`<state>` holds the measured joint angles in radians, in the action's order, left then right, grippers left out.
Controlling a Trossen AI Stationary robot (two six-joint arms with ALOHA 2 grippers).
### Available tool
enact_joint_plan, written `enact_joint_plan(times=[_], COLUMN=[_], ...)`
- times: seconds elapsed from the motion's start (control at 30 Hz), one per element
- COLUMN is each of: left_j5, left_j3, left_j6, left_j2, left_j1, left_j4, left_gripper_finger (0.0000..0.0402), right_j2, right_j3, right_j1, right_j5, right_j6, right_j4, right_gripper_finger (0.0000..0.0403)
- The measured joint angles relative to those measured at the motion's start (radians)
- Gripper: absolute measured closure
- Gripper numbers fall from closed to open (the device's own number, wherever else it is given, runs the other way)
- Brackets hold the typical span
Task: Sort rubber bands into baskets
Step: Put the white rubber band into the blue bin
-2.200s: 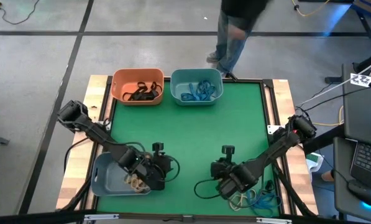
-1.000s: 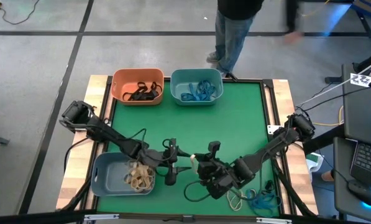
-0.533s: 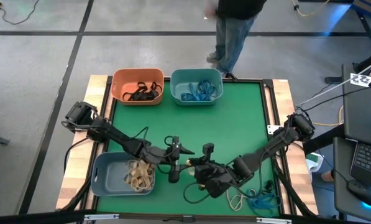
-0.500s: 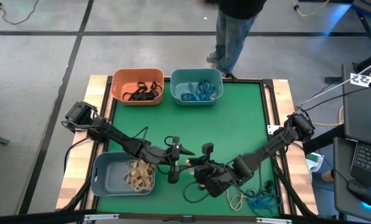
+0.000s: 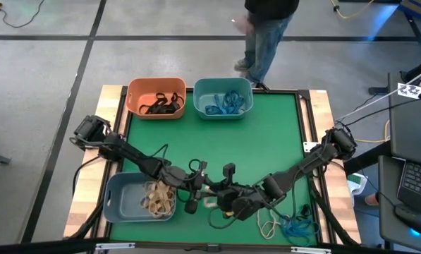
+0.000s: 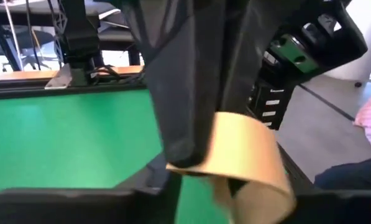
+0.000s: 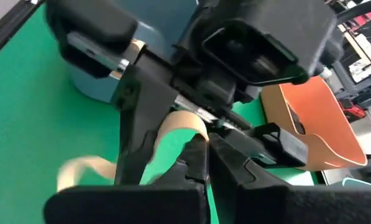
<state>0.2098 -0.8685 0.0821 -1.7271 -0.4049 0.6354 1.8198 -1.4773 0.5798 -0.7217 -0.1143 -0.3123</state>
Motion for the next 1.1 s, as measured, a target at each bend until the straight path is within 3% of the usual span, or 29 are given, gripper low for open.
enact_joint_plan(times=[0.23,0.47,0.8,0.93,1.1], left_j5=[-0.005,-0.005,0.001,0.005,0.013], left_j3=[0.0,0.0,0.0,-0.003,-0.003], left_j6=[-0.013,-0.006,0.024,0.038,0.043], left_j2=[0.0,0.0,0.019,0.043,0.098], left_j1=[0.0,0.0,-0.002,-0.006,-0.012], left_j4=[-0.018,-0.033,-0.096,-0.146,-0.213], left_gripper_finger=[0.0393,0.0396,0.0397,0.0395,0.0399], right_j2=[0.0,0.0,-0.037,-0.08,-0.095], right_j3=[0.0,0.0,-0.009,-0.011,-0.011], right_j1=[0.0,-0.013,0.034,0.075,0.129], right_j5=[0.011,0.102,0.135,0.101,0.092], right_j6=[-0.013,0.04,0.114,0.199,0.342], right_j4=[0.005,0.02,-0.077,-0.192,-0.342], right_gripper_finger=[0.0393,0.0378,0.0215,0.0186,0.018])
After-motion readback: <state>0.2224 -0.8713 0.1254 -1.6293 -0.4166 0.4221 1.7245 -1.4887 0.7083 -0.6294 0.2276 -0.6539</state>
